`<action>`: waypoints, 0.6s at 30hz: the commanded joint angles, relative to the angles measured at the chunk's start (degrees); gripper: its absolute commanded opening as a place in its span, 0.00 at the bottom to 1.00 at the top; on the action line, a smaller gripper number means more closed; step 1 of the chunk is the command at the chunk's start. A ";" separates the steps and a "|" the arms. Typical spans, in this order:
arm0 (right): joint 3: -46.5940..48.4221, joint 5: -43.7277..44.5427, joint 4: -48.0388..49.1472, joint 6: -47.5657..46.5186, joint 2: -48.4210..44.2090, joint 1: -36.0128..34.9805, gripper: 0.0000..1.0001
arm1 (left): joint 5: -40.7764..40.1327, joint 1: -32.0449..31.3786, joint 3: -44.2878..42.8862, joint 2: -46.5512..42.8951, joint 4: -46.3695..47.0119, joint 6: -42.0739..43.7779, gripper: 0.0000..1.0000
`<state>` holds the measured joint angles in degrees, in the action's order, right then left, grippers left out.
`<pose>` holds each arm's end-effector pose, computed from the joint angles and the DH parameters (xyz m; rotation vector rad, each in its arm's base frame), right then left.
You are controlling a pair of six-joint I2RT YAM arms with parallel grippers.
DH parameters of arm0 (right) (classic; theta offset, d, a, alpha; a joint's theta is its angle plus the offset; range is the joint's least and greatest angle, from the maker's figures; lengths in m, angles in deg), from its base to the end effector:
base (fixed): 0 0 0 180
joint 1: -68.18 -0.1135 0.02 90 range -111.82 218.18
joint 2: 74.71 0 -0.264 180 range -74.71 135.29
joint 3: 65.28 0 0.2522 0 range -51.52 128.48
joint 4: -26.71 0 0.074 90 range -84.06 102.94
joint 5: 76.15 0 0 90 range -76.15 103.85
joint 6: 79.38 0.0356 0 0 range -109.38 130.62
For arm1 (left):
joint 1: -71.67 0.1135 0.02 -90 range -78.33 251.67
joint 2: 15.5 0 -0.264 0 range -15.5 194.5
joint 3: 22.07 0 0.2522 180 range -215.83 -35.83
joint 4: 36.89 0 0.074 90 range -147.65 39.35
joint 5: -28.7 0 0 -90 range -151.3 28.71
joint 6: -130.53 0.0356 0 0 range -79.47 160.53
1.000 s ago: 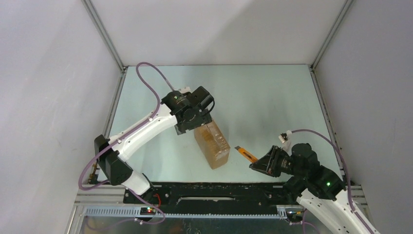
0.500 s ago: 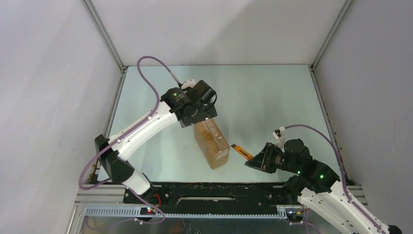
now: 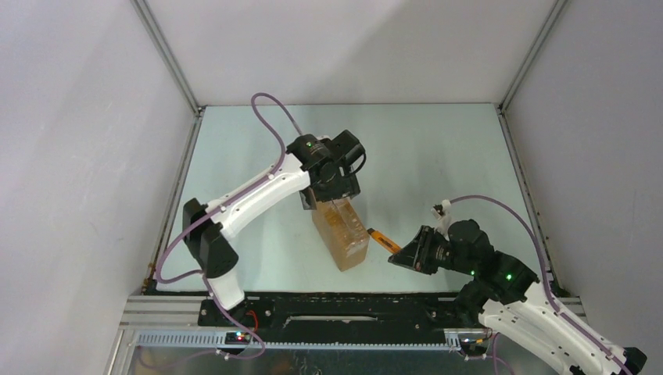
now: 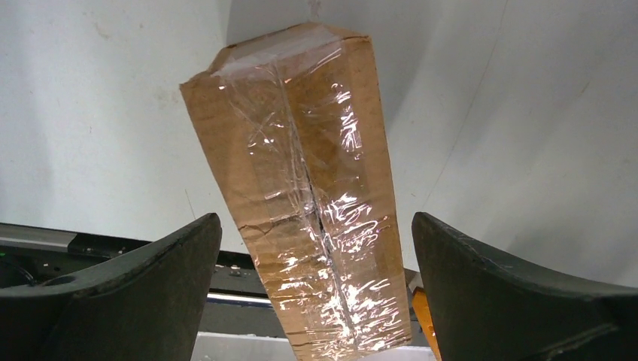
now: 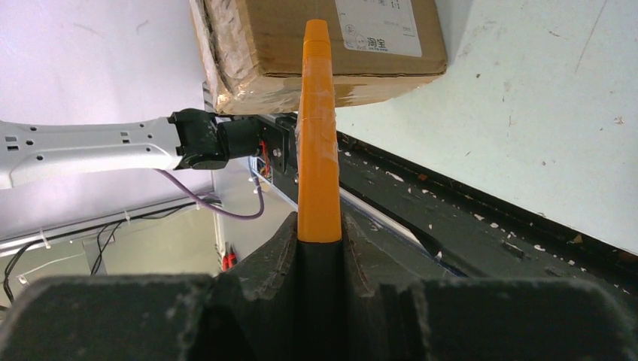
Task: Unpack the express box
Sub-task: Cut the express box at the center of the board.
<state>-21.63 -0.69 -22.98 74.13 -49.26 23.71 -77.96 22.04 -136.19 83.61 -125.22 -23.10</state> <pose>0.0749 0.0860 0.2491 0.2302 2.4201 1.2806 0.2257 -0.2497 0.3359 -0.3921 2.7110 -0.1147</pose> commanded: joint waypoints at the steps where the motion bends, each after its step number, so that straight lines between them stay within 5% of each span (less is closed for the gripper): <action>1: 0.26 1.81 4.63 -0.90 0.96 -1.33 0.00 | 2.17 -0.98 -3.08 2.77 -2.52 -2.66 1.00; 13: 0.26 3.35 7.25 -0.38 2.73 -4.32 0.00 | 6.84 -1.09 1.87 5.43 -3.50 -9.08 0.99; 18: 0.30 4.62 6.72 -0.25 1.48 -4.36 0.00 | 8.78 -0.39 4.50 5.21 -2.79 -11.01 0.82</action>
<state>-21.69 1.87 -19.07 74.06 -46.83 19.60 -71.45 21.34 -133.61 88.92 -128.34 -30.67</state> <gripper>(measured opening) 0.225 0.891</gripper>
